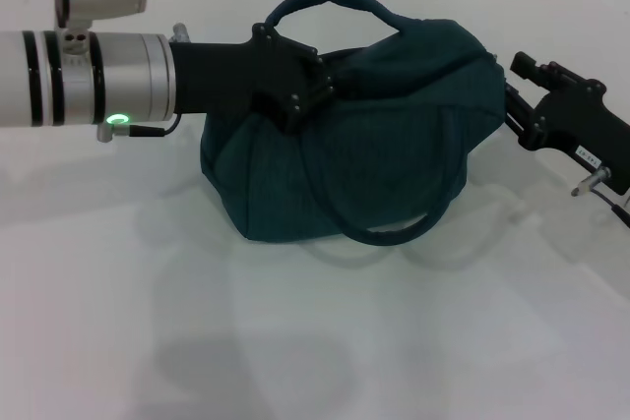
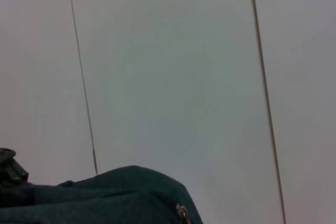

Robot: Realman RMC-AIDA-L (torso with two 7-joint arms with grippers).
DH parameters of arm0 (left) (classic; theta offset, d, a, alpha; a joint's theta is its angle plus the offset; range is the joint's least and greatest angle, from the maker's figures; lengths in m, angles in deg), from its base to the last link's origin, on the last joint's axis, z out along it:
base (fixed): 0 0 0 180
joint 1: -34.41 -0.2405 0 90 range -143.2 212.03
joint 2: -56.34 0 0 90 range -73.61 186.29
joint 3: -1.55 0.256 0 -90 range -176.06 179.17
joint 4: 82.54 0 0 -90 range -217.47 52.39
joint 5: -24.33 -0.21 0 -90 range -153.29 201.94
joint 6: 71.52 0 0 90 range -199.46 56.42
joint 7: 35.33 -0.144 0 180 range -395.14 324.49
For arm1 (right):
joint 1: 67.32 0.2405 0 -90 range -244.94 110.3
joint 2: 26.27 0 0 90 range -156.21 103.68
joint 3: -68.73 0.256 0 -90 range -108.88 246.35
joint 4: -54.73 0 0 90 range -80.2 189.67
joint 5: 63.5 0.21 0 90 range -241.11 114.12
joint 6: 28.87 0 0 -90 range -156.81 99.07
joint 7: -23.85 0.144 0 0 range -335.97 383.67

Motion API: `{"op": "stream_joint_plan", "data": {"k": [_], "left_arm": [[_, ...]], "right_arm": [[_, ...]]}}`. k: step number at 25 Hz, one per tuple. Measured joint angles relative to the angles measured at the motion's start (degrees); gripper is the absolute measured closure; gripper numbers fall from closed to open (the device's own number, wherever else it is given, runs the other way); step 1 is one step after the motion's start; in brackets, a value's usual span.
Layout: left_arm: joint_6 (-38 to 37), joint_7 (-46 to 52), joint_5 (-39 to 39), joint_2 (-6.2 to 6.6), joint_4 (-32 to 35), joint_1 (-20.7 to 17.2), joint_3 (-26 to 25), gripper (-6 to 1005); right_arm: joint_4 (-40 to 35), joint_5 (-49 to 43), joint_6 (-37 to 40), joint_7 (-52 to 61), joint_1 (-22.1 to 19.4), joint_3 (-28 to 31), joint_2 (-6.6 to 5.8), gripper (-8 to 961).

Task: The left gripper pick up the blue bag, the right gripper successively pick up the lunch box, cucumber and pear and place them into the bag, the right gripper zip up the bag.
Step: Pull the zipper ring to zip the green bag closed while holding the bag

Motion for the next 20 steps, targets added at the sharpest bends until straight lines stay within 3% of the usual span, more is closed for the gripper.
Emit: {"op": "stream_joint_plan", "data": {"k": [20], "left_arm": [[1.2,-2.0,0.5,0.16,-0.5,0.0,0.0,952]], "right_arm": [[-0.9,-2.7,1.0,0.2,-2.4,0.1,0.15,567]]}}
